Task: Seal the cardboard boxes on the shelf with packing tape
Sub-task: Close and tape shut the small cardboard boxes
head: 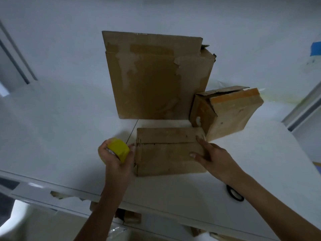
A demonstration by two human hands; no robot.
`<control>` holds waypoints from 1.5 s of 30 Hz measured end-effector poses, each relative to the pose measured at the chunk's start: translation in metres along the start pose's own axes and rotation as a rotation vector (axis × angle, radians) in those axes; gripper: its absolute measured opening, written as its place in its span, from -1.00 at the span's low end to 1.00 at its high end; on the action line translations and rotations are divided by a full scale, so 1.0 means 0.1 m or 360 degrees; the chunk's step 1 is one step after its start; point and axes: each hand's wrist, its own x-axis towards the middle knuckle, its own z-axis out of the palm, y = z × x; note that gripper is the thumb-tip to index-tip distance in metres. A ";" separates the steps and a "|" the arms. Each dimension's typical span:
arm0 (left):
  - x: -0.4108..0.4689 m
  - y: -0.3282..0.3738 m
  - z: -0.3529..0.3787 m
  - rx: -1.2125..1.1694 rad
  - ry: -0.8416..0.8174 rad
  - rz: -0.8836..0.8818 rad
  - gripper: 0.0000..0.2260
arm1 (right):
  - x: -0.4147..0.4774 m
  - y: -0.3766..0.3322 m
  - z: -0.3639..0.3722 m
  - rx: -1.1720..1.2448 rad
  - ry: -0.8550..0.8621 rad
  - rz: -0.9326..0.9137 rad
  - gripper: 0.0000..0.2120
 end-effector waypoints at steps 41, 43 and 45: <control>-0.11 0.23 -0.06 0.0231 0.0225 -0.0141 -0.38 | -0.50 0.46 -0.12 -0.0156 0.0334 0.0158 -0.41; -0.12 0.31 -0.08 0.0202 0.0234 -0.0117 -0.40 | -0.50 0.26 -0.20 0.0032 0.0434 -0.0091 -0.46; -0.12 0.37 -0.08 0.0185 0.0236 -0.0115 -0.41 | -0.47 0.12 -0.21 0.0083 0.0430 -0.0296 -0.46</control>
